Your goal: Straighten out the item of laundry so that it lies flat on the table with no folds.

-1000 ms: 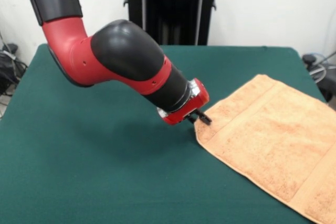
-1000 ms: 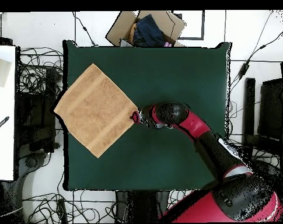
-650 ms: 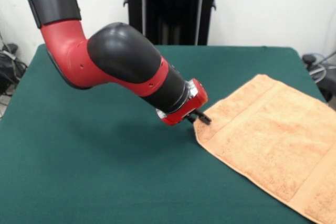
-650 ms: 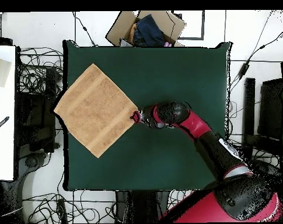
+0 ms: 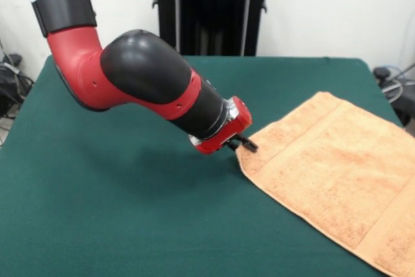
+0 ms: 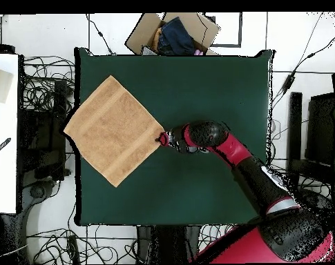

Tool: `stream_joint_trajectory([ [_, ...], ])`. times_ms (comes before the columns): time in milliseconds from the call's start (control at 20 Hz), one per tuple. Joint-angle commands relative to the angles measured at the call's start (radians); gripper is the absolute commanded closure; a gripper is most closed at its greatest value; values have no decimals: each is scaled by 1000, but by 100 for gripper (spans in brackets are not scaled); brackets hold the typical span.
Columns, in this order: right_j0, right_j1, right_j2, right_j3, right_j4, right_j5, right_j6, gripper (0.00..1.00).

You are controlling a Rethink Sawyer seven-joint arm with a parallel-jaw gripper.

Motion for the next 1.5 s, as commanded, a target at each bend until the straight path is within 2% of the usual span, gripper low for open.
stream_joint_trajectory([
  [50,-11,62,-44,-86,-101,79,-150,100],
  [1500,-43,81,-35,-117,-112,118,-179,100],
])
